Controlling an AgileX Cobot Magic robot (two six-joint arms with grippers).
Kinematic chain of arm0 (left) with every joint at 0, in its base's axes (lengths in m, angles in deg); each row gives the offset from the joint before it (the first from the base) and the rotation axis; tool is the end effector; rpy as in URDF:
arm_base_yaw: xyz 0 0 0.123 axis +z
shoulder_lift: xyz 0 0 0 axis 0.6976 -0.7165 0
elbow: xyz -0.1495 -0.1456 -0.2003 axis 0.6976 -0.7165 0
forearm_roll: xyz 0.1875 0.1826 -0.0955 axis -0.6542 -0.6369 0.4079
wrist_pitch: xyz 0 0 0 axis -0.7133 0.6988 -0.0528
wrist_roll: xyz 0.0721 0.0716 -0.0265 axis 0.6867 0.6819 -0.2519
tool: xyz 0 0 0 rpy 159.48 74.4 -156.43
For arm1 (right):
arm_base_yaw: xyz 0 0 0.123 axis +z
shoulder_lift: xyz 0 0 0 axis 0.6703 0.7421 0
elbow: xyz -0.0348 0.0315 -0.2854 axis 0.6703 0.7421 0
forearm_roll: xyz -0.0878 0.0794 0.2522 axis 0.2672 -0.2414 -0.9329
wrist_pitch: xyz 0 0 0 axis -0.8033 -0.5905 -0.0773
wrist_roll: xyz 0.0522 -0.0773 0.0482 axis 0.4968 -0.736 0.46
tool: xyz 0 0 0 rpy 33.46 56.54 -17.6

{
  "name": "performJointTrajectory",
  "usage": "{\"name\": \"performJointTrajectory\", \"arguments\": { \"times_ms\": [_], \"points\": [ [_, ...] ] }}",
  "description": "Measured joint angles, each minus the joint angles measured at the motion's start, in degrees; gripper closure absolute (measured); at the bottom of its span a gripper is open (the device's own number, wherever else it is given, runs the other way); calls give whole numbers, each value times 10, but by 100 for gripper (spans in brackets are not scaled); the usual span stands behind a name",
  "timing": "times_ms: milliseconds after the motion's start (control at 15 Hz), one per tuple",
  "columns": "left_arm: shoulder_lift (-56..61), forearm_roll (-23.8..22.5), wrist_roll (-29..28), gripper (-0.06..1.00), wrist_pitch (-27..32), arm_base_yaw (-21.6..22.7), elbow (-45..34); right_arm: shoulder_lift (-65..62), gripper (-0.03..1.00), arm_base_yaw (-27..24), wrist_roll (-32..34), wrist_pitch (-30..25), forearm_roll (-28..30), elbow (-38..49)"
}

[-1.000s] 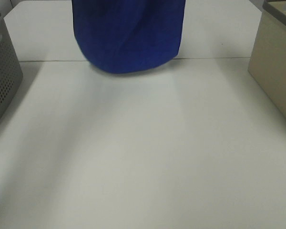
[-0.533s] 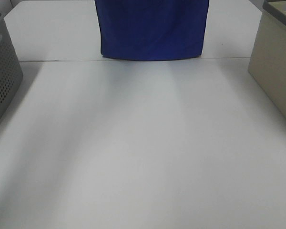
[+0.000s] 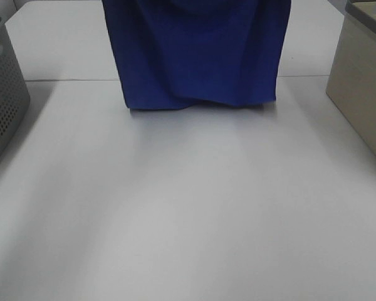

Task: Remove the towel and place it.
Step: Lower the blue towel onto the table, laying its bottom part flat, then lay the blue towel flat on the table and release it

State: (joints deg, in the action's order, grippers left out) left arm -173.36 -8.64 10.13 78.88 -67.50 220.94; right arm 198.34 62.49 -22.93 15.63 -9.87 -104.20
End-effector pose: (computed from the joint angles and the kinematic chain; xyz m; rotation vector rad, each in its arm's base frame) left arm 0.4667 -0.1907 0.3999 0.8478 2.2106 0.0818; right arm 0.4335 0.1568 0.3979 -0.6024 2.3776 0.0385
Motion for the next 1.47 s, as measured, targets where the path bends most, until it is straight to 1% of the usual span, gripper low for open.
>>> {"name": "performJointTrajectory", "arguments": {
  "times_ms": [67, 200, 267, 400, 667, 733, 867, 1200, 1467],
  "points": [
    [7, 10, -14, 94, 0, 0, -27, 0, 95, 0, -7, -15, -9, 0],
    [29, 19, -30, 94, 1, 1, -109, 1, 95, 0, -15, -19, -17, 29],
    [65, 33, -33, 94, 2, 1, -213, -9, 95, 0, -18, -20, -20, 99],
    [112, 59, -34, 94, 3, 1, -305, -36, 95, 0, -19, -22, -25, 183],
    [207, 90, -36, 94, 2, 1, -463, -91, 95, 0, -19, -21, -32, 332],
    [215, 97, -36, 94, 2, 1, -481, -103, 95, 1, -21, -21, -41, 364],
    [252, 125, -36, 94, -2, 0, -547, -119, 95, 1, -27, -19, -53, 399],
    [335, 183, -43, 94, -9, -1, -672, -170, 95, 2, -33, -14, -79, 487],
    [409, 205, -53, 94, -14, -1, -744, -215, 95, 3, -35, -10, -115, 531]
  ]
}}
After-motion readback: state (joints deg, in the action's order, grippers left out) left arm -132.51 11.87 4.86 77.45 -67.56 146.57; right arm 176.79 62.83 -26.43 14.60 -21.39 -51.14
